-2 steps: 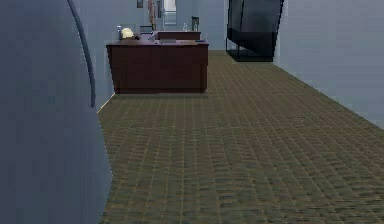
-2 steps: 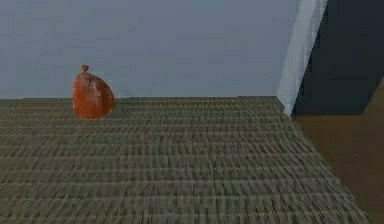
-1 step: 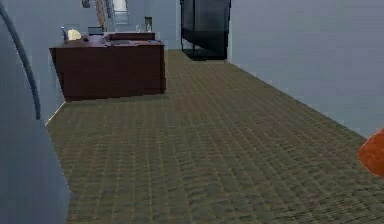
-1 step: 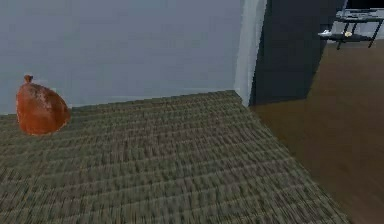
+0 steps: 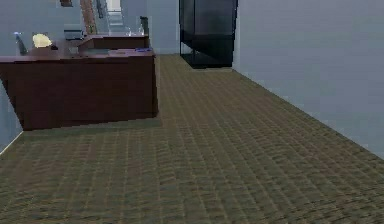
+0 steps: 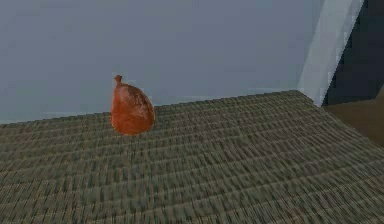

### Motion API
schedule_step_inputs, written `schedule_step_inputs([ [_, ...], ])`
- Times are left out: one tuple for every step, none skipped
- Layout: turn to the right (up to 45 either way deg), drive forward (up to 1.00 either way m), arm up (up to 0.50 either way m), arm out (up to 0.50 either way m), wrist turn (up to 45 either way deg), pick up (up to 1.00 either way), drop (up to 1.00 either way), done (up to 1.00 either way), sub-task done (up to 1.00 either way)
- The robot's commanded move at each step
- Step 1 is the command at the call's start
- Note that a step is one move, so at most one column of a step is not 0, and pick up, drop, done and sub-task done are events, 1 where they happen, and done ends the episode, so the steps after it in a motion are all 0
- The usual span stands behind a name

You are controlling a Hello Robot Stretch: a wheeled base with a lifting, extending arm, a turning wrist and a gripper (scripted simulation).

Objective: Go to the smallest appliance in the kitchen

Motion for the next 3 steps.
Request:
schedule_step_inputs([
  [3.0, 0.0, 0.0, 0.0, 0.0, 0.0, 0.0, 0.0, 0.0],
  [0.0, 1.0, 0.0, 0.0, 0.0, 0.0, 0.0, 0.0, 0.0],
  [0.0, 1.0, 0.0, 0.0, 0.0, 0.0, 0.0, 0.0, 0.0],
])
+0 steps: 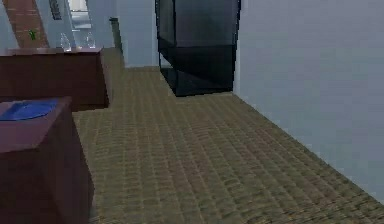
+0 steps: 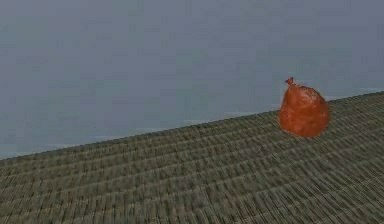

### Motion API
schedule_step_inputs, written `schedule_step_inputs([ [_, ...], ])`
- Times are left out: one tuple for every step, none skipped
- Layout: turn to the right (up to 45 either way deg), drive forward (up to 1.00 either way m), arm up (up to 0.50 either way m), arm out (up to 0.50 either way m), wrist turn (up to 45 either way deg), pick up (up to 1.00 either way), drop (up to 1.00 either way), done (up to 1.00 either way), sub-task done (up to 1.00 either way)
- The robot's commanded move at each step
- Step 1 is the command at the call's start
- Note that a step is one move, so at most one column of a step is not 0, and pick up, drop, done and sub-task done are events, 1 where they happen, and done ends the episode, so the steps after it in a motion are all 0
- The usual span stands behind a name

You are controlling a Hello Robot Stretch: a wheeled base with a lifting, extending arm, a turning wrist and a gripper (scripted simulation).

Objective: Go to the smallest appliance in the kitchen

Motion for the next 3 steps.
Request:
schedule_step_inputs([
  [0.0, 0.7, 0.0, 0.0, 0.0, 0.0, 0.0, 0.0, 0.0],
  [-15.0, 0.0, 0.0, 0.0, 0.0, 0.0, 0.0, 0.0, 0.0],
  [0.0, 1.0, 0.0, 0.0, 0.0, 0.0, 0.0, 0.0, 0.0],
])
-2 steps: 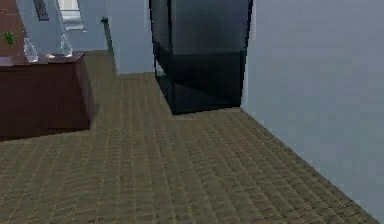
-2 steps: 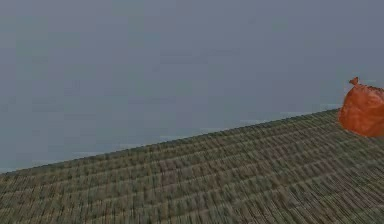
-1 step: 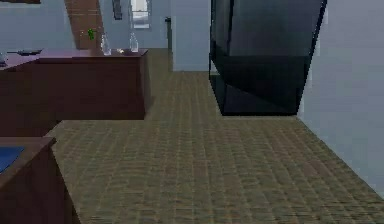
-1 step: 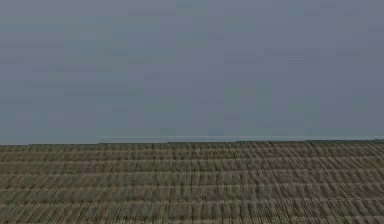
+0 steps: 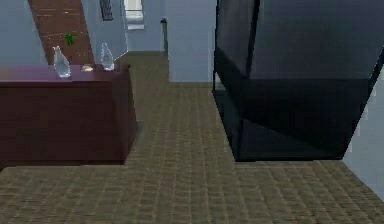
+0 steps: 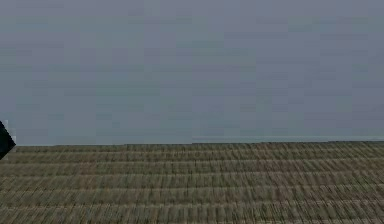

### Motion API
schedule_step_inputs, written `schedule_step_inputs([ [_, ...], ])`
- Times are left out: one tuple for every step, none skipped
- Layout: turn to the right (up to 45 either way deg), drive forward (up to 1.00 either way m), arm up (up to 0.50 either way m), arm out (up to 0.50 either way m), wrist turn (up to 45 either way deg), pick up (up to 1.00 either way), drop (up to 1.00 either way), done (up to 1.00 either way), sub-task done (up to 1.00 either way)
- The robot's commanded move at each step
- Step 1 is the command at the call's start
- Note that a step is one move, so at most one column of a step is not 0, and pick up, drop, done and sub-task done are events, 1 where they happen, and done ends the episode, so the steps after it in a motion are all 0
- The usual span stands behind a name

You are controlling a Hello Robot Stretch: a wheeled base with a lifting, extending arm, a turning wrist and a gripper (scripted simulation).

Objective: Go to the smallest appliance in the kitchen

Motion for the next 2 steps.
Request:
schedule_step_inputs([
  [-42.0, 0.0, 0.0, 0.0, 0.0, 0.0, 0.0, 0.0, 0.0],
  [0.0, 0.5, 0.0, 0.0, 0.0, 0.0, 0.0, 0.0, 0.0],
])
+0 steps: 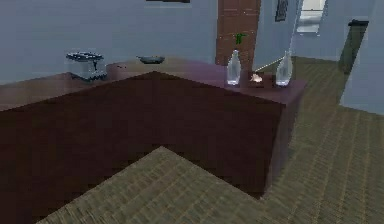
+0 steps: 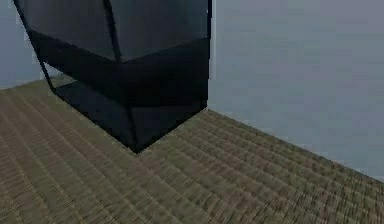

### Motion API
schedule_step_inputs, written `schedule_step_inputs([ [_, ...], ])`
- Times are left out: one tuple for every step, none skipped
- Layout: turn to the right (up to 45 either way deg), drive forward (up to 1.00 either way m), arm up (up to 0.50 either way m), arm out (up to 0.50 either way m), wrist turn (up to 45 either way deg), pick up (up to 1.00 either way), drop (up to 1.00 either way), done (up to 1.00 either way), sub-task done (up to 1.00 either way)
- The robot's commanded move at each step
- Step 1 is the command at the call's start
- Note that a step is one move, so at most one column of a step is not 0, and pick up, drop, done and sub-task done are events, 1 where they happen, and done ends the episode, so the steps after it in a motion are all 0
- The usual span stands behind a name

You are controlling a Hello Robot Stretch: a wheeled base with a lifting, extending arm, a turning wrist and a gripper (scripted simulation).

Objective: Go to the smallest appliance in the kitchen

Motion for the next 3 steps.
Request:
schedule_step_inputs([
  [-30.0, 0.0, 0.0, 0.0, 0.0, 0.0, 0.0, 0.0, 0.0],
  [0.0, 0.9, 0.0, 0.0, 0.0, 0.0, 0.0, 0.0, 0.0],
  [0.0, 0.0, 0.0, 0.0, 0.0, 0.0, 0.0, 1.0, 0.0],
])
